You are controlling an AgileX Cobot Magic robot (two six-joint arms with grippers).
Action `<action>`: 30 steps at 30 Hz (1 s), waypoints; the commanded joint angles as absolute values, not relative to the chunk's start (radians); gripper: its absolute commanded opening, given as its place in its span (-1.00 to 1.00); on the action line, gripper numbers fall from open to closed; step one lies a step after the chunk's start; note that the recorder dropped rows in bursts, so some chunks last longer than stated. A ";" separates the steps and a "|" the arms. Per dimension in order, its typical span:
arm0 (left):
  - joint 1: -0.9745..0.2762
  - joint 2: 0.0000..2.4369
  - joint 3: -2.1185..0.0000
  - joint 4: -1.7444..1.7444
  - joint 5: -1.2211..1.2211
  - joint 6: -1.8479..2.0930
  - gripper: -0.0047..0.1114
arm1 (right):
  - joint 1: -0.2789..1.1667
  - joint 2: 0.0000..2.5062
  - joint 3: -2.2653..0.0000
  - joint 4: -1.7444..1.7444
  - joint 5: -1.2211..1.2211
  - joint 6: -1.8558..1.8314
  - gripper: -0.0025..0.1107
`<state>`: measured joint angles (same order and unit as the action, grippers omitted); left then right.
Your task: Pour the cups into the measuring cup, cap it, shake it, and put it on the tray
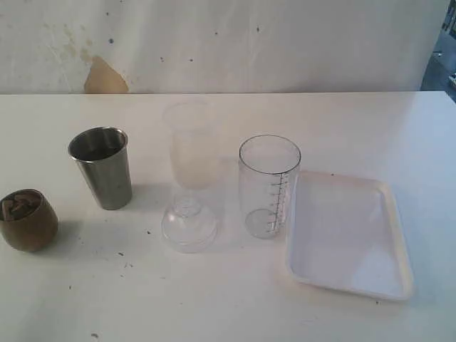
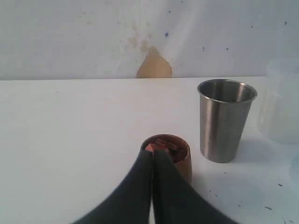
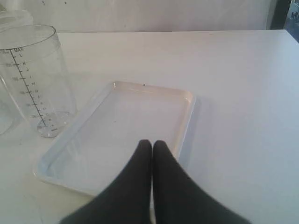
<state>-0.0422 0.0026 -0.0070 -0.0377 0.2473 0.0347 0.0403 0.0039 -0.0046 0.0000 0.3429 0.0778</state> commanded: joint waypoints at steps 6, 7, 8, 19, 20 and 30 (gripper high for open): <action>-0.049 0.000 -0.014 -0.074 -0.025 -0.060 -0.90 | 0.038 0.000 0.000 0.000 0.342 0.083 -0.96; -0.049 0.000 -0.014 -0.076 -0.061 -0.073 -0.90 | 0.038 0.000 0.000 0.000 0.342 0.083 -0.96; -0.049 0.000 -0.014 -0.078 -0.088 -0.083 -0.90 | 0.038 0.000 0.000 0.000 0.342 0.083 -0.96; -0.049 0.000 -0.014 -0.097 -0.314 -0.210 -0.90 | 0.038 0.000 0.000 0.000 0.342 0.083 -0.96; -0.049 0.000 -0.014 -0.097 -0.312 -0.217 -0.90 | 0.038 0.000 0.000 0.000 0.342 0.083 -0.96; -0.047 0.331 -0.012 -0.071 -0.395 -0.214 0.89 | 0.038 0.000 0.000 0.000 0.342 0.083 -0.96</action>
<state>-0.0422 0.2521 -0.0070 -0.0816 -0.3690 -0.2068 0.0403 0.0039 -0.0046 0.0000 0.3429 0.0778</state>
